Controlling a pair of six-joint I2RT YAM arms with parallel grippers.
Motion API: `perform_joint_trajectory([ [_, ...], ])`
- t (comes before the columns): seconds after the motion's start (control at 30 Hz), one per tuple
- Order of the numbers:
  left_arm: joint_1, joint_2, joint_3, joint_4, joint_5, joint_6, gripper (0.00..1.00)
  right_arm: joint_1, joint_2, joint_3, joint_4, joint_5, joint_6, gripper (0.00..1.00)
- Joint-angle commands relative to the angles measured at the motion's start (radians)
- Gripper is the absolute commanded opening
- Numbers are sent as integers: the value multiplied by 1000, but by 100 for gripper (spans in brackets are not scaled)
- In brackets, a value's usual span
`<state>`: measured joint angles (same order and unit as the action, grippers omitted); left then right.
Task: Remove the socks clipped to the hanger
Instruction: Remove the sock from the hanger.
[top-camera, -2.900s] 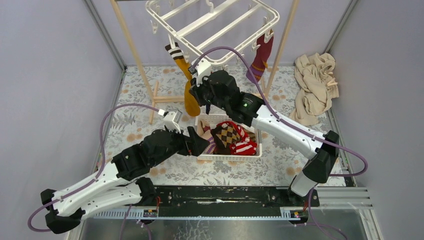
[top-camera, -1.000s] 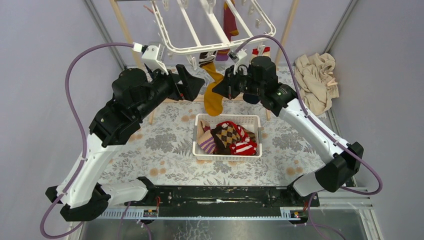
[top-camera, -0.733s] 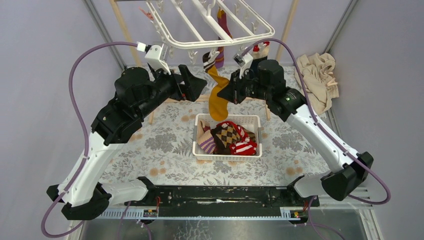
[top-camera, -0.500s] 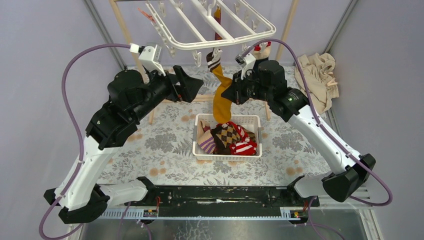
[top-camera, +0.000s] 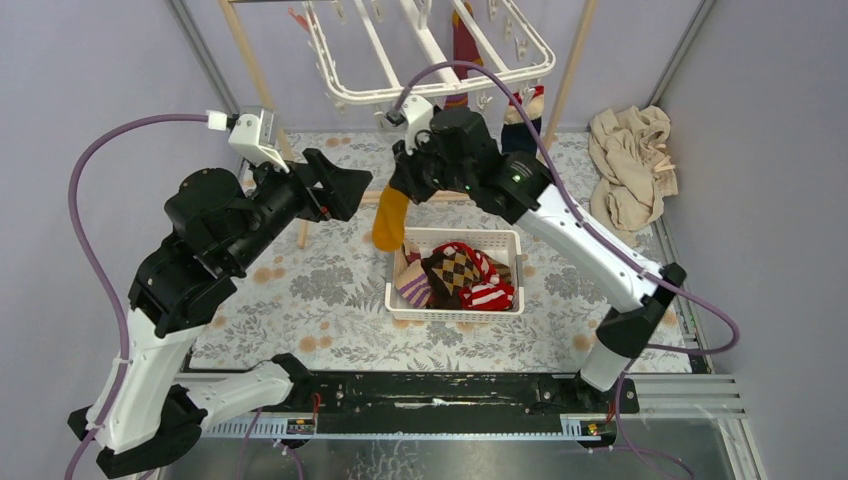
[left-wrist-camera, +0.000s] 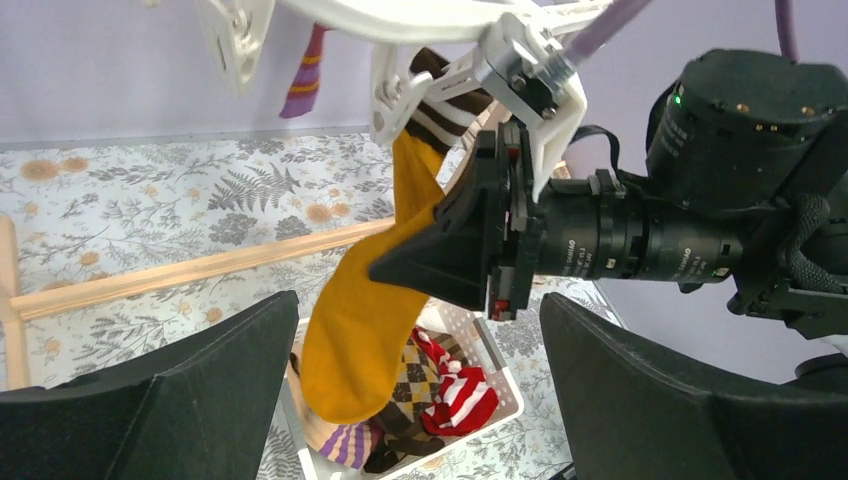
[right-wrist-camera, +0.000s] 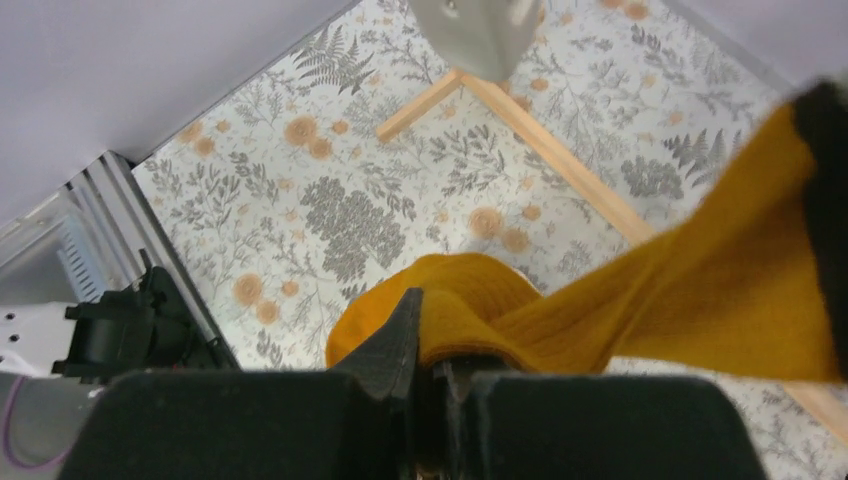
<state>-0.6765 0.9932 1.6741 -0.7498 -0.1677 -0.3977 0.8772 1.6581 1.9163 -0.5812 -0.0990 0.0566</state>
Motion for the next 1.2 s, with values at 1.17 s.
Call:
perform_joint_trajectory([
  [1.17,55,175,152,44,-6,141,98,-137,-158,-280,247,-405,163,0],
])
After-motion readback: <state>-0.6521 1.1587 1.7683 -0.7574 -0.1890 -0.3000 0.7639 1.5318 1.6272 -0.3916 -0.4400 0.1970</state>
